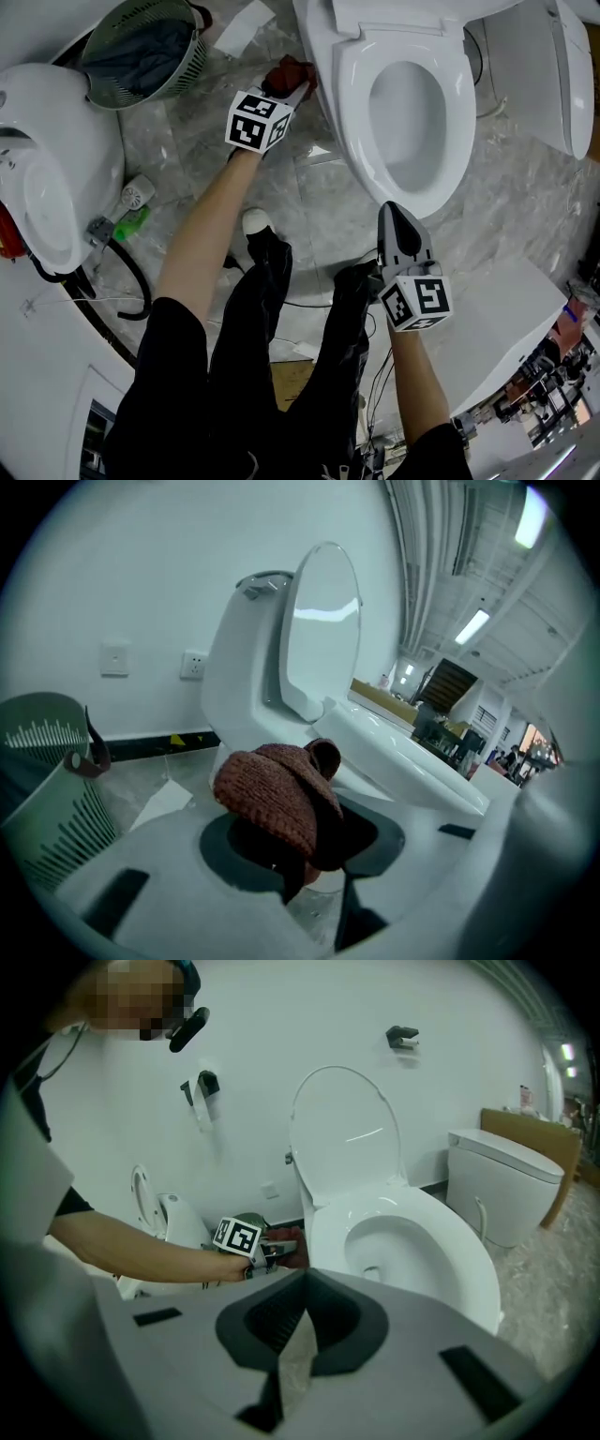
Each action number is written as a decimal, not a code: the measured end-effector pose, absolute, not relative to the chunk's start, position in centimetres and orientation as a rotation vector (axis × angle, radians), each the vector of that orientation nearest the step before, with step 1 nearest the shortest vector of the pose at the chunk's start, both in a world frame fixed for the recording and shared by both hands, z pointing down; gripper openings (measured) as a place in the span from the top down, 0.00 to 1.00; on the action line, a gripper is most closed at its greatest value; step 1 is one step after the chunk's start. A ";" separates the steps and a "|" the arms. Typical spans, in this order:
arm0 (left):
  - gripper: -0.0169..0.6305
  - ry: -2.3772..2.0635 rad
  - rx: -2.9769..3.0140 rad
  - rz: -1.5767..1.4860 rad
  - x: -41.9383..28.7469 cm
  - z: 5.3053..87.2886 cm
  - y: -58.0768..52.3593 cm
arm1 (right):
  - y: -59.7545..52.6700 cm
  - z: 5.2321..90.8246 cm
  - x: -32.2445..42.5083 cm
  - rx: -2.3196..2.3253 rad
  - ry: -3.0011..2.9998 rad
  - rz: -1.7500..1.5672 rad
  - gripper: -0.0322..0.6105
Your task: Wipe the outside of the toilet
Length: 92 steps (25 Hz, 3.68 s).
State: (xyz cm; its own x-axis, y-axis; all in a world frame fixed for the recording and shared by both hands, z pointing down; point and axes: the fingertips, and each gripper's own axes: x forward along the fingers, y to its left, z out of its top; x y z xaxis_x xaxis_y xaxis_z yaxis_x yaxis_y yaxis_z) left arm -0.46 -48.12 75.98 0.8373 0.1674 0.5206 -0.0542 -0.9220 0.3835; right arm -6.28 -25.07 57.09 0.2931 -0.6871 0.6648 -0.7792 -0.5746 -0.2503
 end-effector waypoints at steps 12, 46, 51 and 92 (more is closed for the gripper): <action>0.81 0.045 2.547 0.695 0.3 76.3 -46.3 | -23.9 58.4 -7.4 2.407 -1.408 1.197 0.95; 0.81 -0.055 2.702 0.724 -5.6 75.9 -32.4 | -14.8 58.8 -7.1 2.377 -1.575 1.092 0.95; 0.81 -0.108 2.726 0.741 -7.2 75.4 -29.4 | -10.7 59.5 -8.0 2.361 -1.634 1.081 0.95; 0.81 -0.310 2.630 0.617 -4.4 76.7 -4.4 | 7.9 60.2 -4.6 2.248 -1.843 0.965 0.95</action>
